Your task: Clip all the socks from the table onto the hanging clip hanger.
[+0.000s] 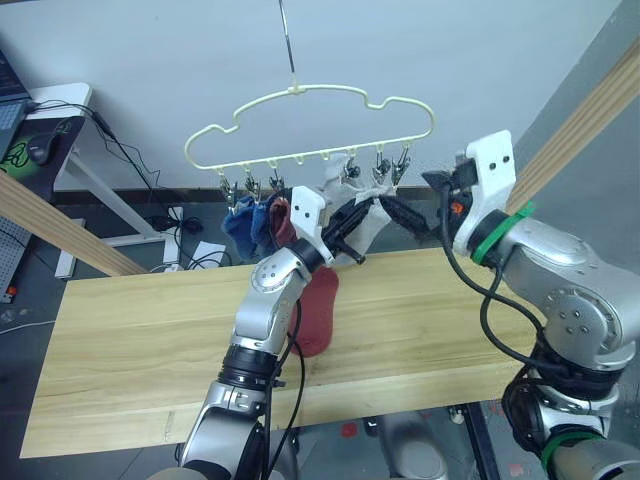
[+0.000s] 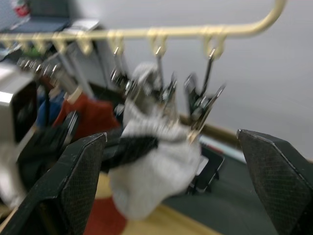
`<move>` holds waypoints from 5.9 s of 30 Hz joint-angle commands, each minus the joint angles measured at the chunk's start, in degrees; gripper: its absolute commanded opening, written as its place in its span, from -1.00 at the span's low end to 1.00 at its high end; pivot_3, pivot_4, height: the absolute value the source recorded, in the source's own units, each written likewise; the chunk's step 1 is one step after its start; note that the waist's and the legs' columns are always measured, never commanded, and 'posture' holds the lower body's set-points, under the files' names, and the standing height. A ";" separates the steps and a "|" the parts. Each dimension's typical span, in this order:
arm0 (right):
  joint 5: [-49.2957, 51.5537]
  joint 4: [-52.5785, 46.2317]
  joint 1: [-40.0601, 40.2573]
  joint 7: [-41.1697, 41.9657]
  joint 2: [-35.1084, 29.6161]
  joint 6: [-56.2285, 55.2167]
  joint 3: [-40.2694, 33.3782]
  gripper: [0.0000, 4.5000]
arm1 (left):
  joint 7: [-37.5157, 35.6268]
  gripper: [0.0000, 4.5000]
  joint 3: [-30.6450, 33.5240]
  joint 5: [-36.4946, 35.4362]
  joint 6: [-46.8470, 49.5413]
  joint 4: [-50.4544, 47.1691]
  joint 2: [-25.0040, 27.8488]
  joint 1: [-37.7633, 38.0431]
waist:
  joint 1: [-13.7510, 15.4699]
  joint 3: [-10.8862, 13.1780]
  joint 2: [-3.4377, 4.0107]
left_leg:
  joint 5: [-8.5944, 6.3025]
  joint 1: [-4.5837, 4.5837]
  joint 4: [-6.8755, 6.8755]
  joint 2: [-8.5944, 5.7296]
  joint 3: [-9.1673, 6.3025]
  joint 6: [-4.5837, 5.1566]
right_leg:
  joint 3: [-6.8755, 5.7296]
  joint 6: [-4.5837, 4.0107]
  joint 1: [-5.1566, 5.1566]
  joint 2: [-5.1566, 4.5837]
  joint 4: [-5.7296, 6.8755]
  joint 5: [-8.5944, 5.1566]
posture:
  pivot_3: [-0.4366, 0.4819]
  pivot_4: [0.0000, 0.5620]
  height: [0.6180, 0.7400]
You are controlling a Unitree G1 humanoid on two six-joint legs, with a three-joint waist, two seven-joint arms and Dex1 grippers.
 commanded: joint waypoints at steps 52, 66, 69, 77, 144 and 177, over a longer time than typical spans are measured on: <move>-12.29 5.45 5.90 -10.73 3.57 -21.53 10.98 0.45 | -13.64 0.50 8.63 -23.53 25.15 -37.22 31.25 9.89 | 0.30 -0.21 -0.17 | 0.02 0.09 0.03 0.06 0.01 -0.03 | 0.03 0.00 0.01 0.03 0.10 0.00 | -0.42 -0.06 1.00; -19.37 13.63 1.20 -13.88 9.93 -28.69 12.72 0.45 | -13.67 0.50 8.01 -22.93 24.86 -36.15 32.06 8.40 | 0.51 -0.43 -0.34 | 0.02 0.09 0.05 0.06 0.00 -0.03 | 0.02 -0.03 0.00 0.03 0.12 0.02 | -0.39 -0.07 1.00; -21.26 15.00 0.51 -14.85 10.41 -29.74 12.61 0.45 | -13.76 0.50 7.94 -22.68 24.82 -36.00 32.13 8.34 | 0.65 -0.44 -0.34 | 0.02 0.09 0.05 0.06 0.01 -0.03 | 0.03 -0.03 0.00 0.02 0.12 0.02 | -0.39 -0.07 1.00; -23.77 16.99 -0.44 -15.32 12.35 -31.54 12.78 0.28 | -13.82 0.50 7.40 -21.83 24.62 -35.64 31.95 8.06 | 0.78 -0.52 -0.33 | 0.02 0.09 0.05 0.07 0.01 -0.03 | 0.03 -0.04 0.00 0.02 0.12 0.03 | -0.40 -0.07 1.00; -22.58 14.26 -4.17 -25.45 29.54 -21.60 4.94 -0.10 | -14.14 0.50 6.81 -20.26 24.18 -35.65 32.03 9.45 | 1.65 -1.53 -0.34 | 0.02 0.07 0.09 0.07 -0.05 -0.02 | -0.04 -0.11 0.00 0.03 0.15 0.07 | -0.40 -0.10 1.00; -24.06 13.37 -6.64 -21.57 21.26 -20.10 9.72 -1.00 | -6.05 0.50 6.90 -13.89 24.88 -37.44 32.30 17.08 | 1.59 -1.54 -0.34 | 0.01 0.07 0.07 0.09 -0.04 -0.02 | -0.03 -0.11 -0.02 0.03 0.14 0.07 | -0.40 -0.06 1.00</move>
